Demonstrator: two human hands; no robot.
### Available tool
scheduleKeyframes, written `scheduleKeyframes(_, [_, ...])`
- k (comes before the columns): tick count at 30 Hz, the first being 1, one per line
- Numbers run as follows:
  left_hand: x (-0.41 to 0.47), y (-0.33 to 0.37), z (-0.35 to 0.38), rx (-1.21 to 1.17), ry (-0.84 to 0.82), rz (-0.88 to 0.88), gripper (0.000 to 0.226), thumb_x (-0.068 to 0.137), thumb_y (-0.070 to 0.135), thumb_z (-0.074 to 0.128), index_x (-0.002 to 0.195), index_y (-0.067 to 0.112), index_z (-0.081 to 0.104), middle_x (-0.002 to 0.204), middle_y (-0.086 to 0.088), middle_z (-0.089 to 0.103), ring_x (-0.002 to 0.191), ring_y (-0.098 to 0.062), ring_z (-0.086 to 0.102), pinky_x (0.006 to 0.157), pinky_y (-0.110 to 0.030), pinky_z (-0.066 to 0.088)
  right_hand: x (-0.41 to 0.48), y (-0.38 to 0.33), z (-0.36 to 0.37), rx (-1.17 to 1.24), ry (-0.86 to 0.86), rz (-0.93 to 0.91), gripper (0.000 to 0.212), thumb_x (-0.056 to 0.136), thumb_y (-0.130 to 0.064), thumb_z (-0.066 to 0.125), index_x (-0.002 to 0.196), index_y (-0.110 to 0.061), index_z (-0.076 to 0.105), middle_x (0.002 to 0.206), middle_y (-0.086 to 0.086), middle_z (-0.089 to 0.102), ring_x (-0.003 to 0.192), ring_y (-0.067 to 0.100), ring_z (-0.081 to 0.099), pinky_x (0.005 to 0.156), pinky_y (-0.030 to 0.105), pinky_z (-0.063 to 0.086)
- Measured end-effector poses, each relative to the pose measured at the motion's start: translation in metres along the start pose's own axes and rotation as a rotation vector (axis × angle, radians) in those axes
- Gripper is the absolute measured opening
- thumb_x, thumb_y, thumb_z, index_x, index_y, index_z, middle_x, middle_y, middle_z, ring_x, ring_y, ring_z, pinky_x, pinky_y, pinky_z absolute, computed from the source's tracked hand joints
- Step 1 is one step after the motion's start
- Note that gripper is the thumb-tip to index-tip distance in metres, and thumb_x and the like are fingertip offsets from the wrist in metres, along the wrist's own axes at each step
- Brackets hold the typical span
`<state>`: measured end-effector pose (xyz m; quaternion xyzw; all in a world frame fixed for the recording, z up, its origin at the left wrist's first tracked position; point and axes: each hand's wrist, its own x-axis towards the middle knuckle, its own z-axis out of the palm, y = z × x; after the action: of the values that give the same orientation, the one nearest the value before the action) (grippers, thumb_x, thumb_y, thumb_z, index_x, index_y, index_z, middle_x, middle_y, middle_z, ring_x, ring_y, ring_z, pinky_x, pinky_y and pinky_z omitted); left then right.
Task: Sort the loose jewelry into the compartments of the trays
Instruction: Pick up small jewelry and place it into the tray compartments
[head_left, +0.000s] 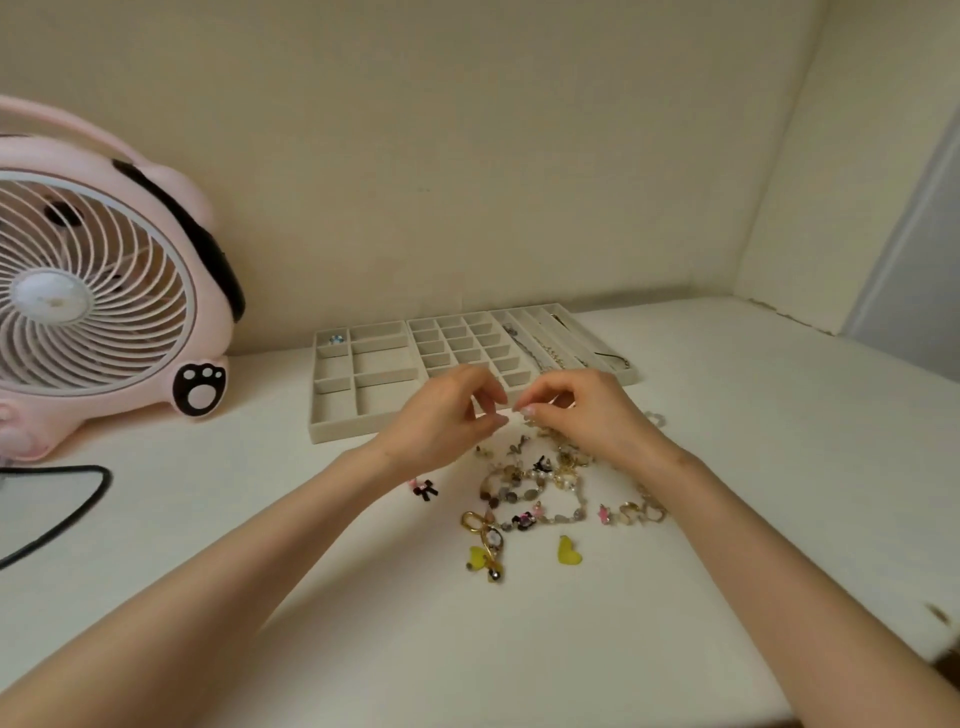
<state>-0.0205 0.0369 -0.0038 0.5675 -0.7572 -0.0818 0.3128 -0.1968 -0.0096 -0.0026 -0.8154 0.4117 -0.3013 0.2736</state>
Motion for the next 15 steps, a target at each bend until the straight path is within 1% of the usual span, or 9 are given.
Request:
scheduleKeyframes(1, [0.0, 0.003, 0.003, -0.008, -0.032, 0.018, 0.013, 0.087, 0.021, 0.062, 0.099, 0.017, 0.06, 0.09, 0.008, 0.058, 0.076, -0.012, 0.056, 0.064, -0.02, 0.045, -0.002, 0.002, -0.004, 0.013, -0.002, 0.017, 0.009, 0.086, -0.018, 0.067, 0.09, -0.023, 0.073, 0.086, -0.011, 0.068, 0.076, 0.001, 0.059, 0.07, 0.017, 0.046])
scheduleKeyframes(5, [-0.002, 0.007, 0.013, -0.01, -0.147, 0.075, 0.009, 0.085, 0.021, 0.065, 0.093, 0.019, 0.062, 0.086, 0.008, 0.061, 0.077, -0.012, 0.058, 0.072, -0.031, 0.05, -0.011, 0.011, -0.017, 0.011, 0.012, 0.062, 0.008, 0.081, -0.016, 0.072, 0.087, -0.021, 0.073, 0.086, -0.007, 0.069, 0.073, 0.001, 0.058, 0.069, 0.016, 0.046])
scheduleKeyframes(7, [-0.003, 0.006, 0.017, 0.024, -0.167, 0.102, 0.011, 0.083, 0.024, 0.067, 0.093, 0.02, 0.063, 0.089, 0.007, 0.06, 0.078, -0.012, 0.057, 0.073, -0.031, 0.049, -0.015, 0.013, -0.021, 0.019, -0.042, 0.076, 0.008, 0.078, -0.017, 0.075, 0.082, -0.023, 0.074, 0.082, -0.008, 0.07, 0.071, 0.003, 0.056, 0.068, 0.02, 0.045])
scheduleKeyframes(9, [-0.005, 0.005, 0.02, 0.091, -0.182, 0.121, 0.016, 0.083, 0.03, 0.067, 0.097, 0.022, 0.064, 0.094, 0.008, 0.056, 0.081, -0.01, 0.053, 0.073, -0.025, 0.045, -0.018, 0.012, -0.021, -0.009, -0.137, 0.092, 0.006, 0.074, -0.021, 0.078, 0.077, -0.025, 0.073, 0.078, -0.01, 0.067, 0.07, 0.003, 0.054, 0.068, 0.023, 0.043])
scheduleKeyframes(11, [-0.007, 0.004, 0.024, 0.142, -0.199, 0.11, 0.021, 0.082, 0.037, 0.067, 0.098, 0.024, 0.064, 0.096, 0.007, 0.051, 0.084, -0.007, 0.047, 0.072, -0.022, 0.04, -0.02, 0.01, -0.017, -0.185, -0.191, 0.085, 0.011, 0.069, -0.029, 0.081, 0.074, -0.026, 0.071, 0.074, -0.011, 0.062, 0.071, 0.005, 0.053, 0.067, 0.025, 0.043])
scheduleKeyframes(13, [-0.007, 0.003, 0.027, 0.168, -0.217, 0.091, 0.023, 0.081, 0.039, 0.068, 0.097, 0.024, 0.064, 0.094, 0.008, 0.047, 0.086, -0.007, 0.043, 0.073, -0.024, 0.04, -0.02, 0.009, -0.011, -0.39, -0.218, 0.048, 0.016, 0.066, -0.036, 0.081, 0.073, -0.027, 0.069, 0.074, -0.011, 0.057, 0.072, 0.006, 0.052, 0.063, 0.025, 0.041])
scheduleKeyframes(15, [-0.006, 0.003, 0.029, 0.174, -0.222, 0.082, 0.023, 0.081, 0.038, 0.068, 0.096, 0.023, 0.063, 0.092, 0.009, 0.044, 0.086, -0.007, 0.042, 0.073, -0.025, 0.041, -0.019, 0.009, -0.009, -0.436, -0.232, 0.032, 0.016, 0.067, -0.038, 0.08, 0.073, -0.029, 0.068, 0.076, -0.011, 0.056, 0.074, 0.007, 0.052, 0.063, 0.025, 0.041])
